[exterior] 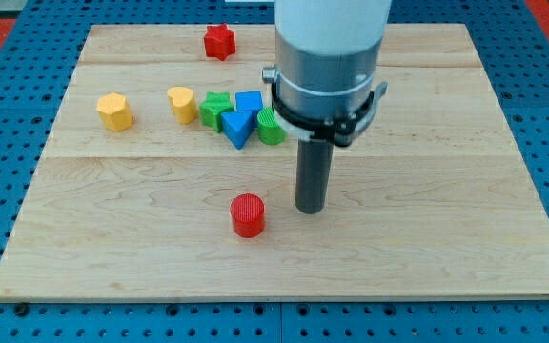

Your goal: Move the red star to the top right of the red circle

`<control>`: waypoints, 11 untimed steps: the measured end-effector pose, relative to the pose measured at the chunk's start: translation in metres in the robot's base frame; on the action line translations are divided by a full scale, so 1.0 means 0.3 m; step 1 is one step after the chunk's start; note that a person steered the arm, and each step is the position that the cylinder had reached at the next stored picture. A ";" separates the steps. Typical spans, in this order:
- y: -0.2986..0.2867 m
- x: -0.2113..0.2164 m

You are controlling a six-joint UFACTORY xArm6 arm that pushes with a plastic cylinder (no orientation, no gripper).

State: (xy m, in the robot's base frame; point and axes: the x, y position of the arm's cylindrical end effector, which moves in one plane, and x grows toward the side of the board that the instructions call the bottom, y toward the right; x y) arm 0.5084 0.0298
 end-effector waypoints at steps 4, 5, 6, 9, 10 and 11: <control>0.275 -0.373; 0.221 -0.706; 0.036 -0.965; -0.444 -1.053; -0.513 -0.994; -0.262 -0.922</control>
State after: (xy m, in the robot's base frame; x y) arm 0.2319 -0.0487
